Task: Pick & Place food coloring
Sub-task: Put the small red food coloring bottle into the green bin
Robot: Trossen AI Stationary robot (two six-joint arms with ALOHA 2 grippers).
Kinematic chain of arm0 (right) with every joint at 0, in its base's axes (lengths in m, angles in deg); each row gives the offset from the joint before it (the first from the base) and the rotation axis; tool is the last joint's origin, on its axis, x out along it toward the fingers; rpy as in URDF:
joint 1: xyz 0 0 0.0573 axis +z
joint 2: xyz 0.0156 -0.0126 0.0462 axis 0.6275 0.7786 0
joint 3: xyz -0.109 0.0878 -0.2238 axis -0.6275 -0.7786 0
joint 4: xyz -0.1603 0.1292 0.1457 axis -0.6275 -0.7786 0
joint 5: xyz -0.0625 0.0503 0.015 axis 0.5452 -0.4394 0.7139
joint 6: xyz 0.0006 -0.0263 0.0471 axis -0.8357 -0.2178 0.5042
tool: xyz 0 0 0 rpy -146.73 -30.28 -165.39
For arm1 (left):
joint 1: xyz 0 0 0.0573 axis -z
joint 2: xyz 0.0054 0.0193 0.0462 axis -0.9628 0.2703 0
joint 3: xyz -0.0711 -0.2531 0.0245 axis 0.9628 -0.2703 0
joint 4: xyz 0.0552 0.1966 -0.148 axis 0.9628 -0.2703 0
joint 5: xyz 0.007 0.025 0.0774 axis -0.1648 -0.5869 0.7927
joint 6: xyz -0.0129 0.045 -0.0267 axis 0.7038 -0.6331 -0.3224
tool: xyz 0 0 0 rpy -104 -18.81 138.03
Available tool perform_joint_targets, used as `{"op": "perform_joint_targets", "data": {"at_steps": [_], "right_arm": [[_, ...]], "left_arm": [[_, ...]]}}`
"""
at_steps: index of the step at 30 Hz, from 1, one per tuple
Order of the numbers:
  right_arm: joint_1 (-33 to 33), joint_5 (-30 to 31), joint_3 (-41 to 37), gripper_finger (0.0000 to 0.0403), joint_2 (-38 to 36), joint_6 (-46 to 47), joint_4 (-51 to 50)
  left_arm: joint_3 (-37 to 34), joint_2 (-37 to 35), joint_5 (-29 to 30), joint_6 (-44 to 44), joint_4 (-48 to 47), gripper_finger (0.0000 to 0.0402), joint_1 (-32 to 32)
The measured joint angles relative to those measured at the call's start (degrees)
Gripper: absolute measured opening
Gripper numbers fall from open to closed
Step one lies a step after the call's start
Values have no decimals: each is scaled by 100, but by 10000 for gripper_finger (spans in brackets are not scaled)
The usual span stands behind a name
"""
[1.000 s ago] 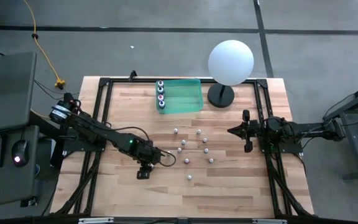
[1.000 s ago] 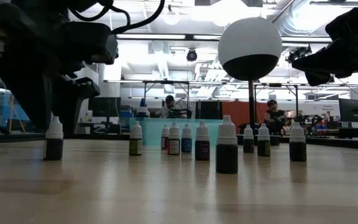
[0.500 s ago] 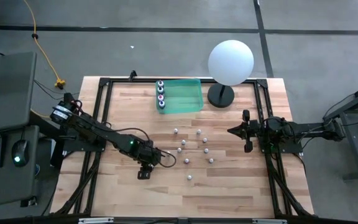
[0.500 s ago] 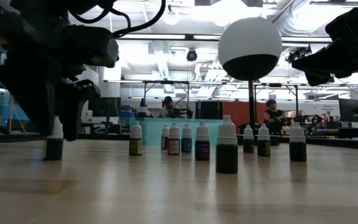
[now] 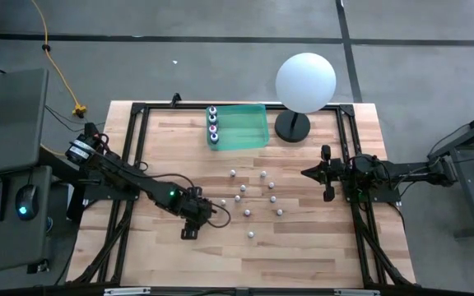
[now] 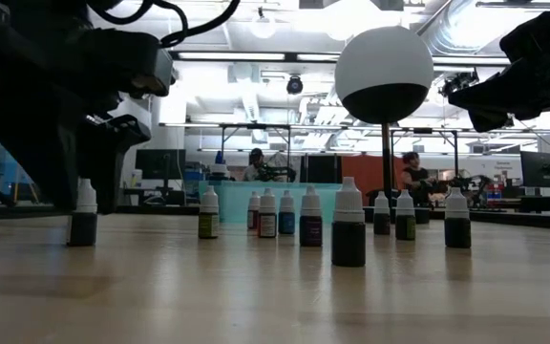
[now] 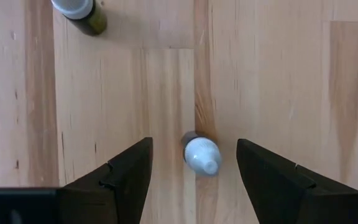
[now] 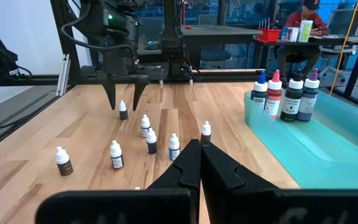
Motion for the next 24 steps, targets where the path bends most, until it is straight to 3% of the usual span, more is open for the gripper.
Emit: {"op": "perform_joint_targets", "data": {"at_steps": [7, 17, 24], "right_arm": [[1, 1, 0, 0, 0, 0, 0], [0, 0, 0, 0, 0, 0, 0], [-1, -1, 0, 0, 0, 0, 0]], "left_arm": [[0, -4, -45, -1, -39, 226, 2], [0, -4, -30, 0, -37, 154, 2], [0, -4, -32, 0, 29, 136, 2]]}}
